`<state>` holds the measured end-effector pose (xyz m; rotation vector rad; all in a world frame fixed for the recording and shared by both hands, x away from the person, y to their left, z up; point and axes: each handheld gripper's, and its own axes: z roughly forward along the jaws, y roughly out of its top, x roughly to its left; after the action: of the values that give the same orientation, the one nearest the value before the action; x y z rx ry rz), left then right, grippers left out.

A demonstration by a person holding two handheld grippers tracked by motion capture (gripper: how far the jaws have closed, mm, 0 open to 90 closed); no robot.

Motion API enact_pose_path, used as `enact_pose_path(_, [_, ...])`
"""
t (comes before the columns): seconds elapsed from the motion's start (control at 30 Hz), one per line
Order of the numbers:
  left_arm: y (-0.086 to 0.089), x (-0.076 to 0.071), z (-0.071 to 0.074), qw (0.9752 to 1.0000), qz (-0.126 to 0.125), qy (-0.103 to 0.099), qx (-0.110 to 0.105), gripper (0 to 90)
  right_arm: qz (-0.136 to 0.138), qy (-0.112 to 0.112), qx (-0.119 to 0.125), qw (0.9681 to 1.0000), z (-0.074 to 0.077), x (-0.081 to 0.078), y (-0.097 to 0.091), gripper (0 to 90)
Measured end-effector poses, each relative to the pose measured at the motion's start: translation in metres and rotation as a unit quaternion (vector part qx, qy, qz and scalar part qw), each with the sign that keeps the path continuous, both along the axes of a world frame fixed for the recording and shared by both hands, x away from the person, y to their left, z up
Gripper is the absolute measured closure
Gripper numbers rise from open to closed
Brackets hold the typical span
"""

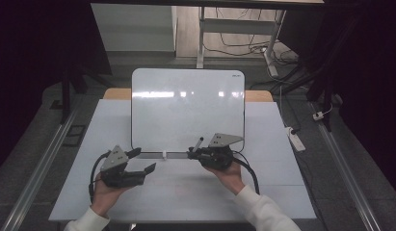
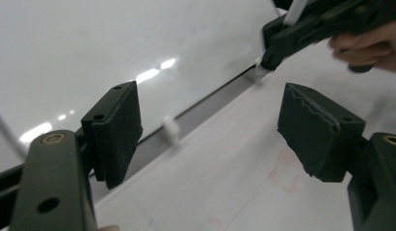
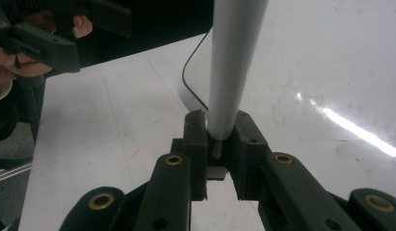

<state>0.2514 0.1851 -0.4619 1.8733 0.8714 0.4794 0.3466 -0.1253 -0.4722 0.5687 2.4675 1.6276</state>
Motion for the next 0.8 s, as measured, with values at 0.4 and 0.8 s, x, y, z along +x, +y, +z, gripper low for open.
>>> enact_pose_path(0.4, [-0.049, 0.033, 0.026, 0.9987, -0.047, -0.014, -0.013, 28.9, 0.021, 0.014, 0.005, 0.9997, -0.006, -0.003, 0.012, 78.3])
enact_pose_path(0.8, [-0.088, 0.045, 0.03, 0.9919, -0.123, -0.029, 0.0, 54.8, 0.026, 0.026, 0.012, 0.9993, -0.007, -0.004, 0.014, 78.3])
